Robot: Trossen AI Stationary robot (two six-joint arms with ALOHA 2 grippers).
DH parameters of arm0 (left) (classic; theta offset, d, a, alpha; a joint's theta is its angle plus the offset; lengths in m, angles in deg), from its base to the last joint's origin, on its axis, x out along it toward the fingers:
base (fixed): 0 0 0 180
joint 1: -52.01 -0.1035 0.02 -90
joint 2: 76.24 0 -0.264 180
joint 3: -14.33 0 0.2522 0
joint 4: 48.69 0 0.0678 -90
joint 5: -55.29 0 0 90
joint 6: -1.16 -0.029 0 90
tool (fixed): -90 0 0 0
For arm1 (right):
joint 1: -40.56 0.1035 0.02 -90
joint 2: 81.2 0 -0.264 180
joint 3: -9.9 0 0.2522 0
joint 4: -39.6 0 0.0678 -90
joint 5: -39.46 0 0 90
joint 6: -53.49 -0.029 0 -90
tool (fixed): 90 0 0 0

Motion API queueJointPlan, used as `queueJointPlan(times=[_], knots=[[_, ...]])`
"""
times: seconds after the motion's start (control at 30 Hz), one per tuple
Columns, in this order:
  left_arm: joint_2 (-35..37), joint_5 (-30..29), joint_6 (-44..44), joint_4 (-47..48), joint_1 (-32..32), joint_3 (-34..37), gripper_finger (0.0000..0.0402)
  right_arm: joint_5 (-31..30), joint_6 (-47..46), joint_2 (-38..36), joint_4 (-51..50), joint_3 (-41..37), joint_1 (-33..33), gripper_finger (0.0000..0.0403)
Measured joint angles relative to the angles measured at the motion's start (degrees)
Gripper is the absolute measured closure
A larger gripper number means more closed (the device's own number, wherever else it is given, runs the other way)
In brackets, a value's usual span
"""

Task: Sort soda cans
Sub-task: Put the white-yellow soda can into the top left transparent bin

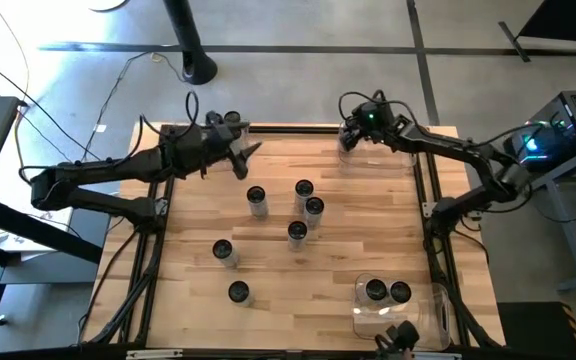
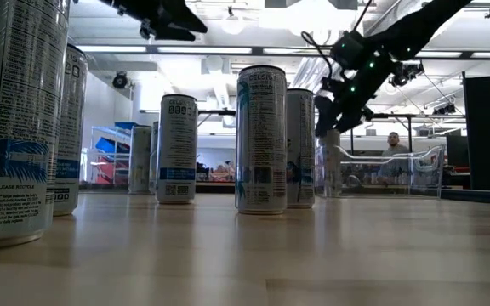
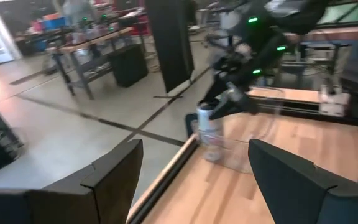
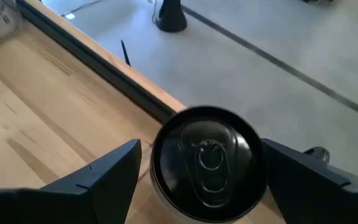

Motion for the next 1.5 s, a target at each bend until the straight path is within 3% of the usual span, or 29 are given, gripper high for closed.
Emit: queueJointPlan(times=[0.2,0.4,0.5,0.7,0.83,1.0,1.13,1.33,1.5], knots=[[0.0,-0.1,-0.6,-0.8,2.6,0.0,0.0114,0.1,0.0,0.8,-0.1,0.0,0.0,0.0094],[0.0,-0.1,-0.4,-1.5,4.0,0.0,0.0114,0.0,-0.2,0.8,0.0,0.0,0.1,0.0164],[0.0,-0.1,0.1,-1.1,4.5,0.0,0.0114,-0.1,1.0,0.3,-0.2,0.0,0.2,0.0167],[0.0,-0.1,0.0,-0.9,6.0,0.0,0.0114,-3.0,1.6,-8.4,-3.2,1.9,4.5,0.0167],[0.0,-0.2,-1.3,-1.9,7.1,0.0,0.0114,-7.0,1.1,-17.3,-6.3,4.3,12.2,0.0167],[0.0,-0.2,-1.9,-2.0,10.0,0.0,0.0114,-5.4,-0.7,-27.0,-5.9,6.2,26.1,0.0167],[0.0,-0.2,-5.7,-2.2,14.1,0.0,0.0114,-4.8,-3.1,-30.6,-9.0,6.3,38.9,0.0167],[0.0,-0.1,-8.2,-4.4,22.6,0.0,0.0114,-3.0,-6.2,-25.3,-8.7,6.2,57.1,0.0167],[-1.4,-3.9,-8.2,-11.5,31.6,0.0,0.0114,-3.0,-3.2,-15.9,-4.1,6.1,66.2,0.0167]])
